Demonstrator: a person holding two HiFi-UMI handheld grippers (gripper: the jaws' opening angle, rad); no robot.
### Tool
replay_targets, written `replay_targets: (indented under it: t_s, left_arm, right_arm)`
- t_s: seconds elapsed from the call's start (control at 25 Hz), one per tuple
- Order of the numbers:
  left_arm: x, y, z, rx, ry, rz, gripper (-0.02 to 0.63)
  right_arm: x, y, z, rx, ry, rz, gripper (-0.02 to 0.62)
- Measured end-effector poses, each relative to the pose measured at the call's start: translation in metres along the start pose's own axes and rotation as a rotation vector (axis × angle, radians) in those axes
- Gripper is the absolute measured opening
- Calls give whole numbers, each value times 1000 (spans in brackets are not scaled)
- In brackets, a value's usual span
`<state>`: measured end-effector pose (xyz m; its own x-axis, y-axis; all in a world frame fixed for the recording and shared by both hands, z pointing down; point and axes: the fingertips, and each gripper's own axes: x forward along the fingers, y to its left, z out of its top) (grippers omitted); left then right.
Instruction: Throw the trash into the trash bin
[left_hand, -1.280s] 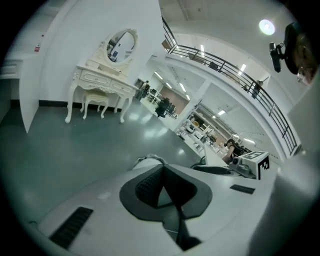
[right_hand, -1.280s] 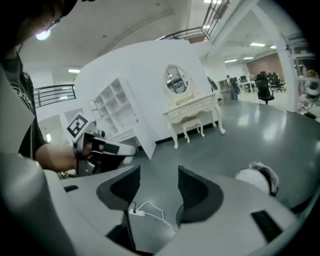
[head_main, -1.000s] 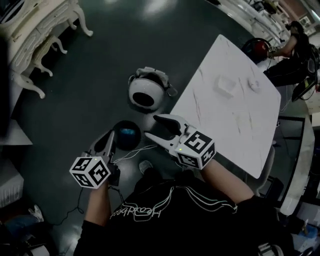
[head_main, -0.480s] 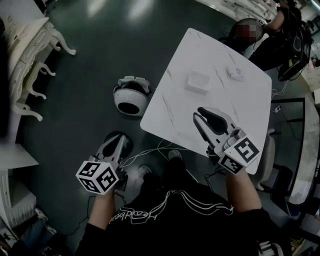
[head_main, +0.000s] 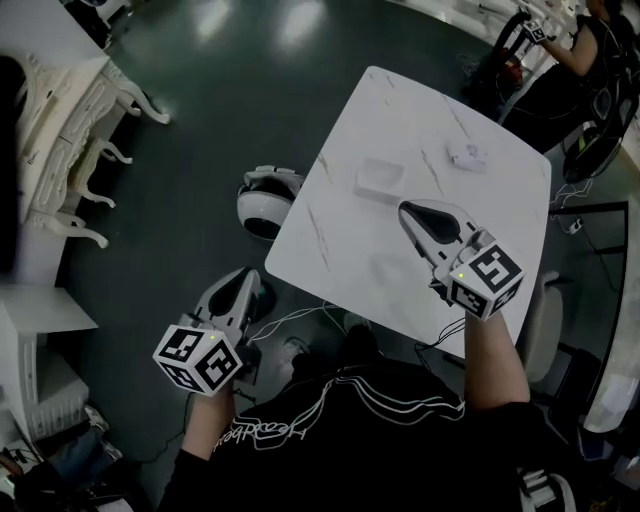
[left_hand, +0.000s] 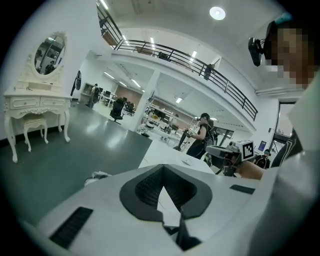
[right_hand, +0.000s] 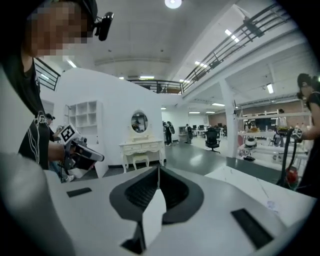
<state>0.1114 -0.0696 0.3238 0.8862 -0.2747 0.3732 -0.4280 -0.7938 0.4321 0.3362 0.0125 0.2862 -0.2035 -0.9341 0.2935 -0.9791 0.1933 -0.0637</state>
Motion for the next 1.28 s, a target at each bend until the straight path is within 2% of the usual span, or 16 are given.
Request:
replay_targets:
  t_s: [0.16, 0.28, 0.4, 0.44, 0.52, 0.72, 1.0, 1.28]
  left_arm:
    - [5, -12, 3, -10, -11, 24, 5]
    - [7, -16, 1, -36, -15, 47, 5]
    - [4, -12, 2, -32, -40, 110, 5]
    - [4, -10, 3, -30, -50, 132, 5]
    - [3, -8, 3, -34, -60, 157, 5]
    - [-6, -5, -1, -26, -86, 216, 5]
    - [-13, 11, -17, -67, -59, 256, 5]
    - [-9, 11, -18, -87, -43, 232, 5]
  right_arm:
    - [17, -25, -29, -40, 104, 24, 37]
    - [35, -52, -53, -53, 160, -25, 37]
    - [52, -72, -76, -32, 201, -45, 40]
    - [58, -75, -83, -52, 224, -48, 55]
    - [69, -78, -98, -93, 274, -38, 126]
    - [93, -81, -137, -172, 378, -7, 141]
    - [115, -85, -162, -288, 436, -20, 140]
    - [120, -96, -174, -305, 465, -95, 138]
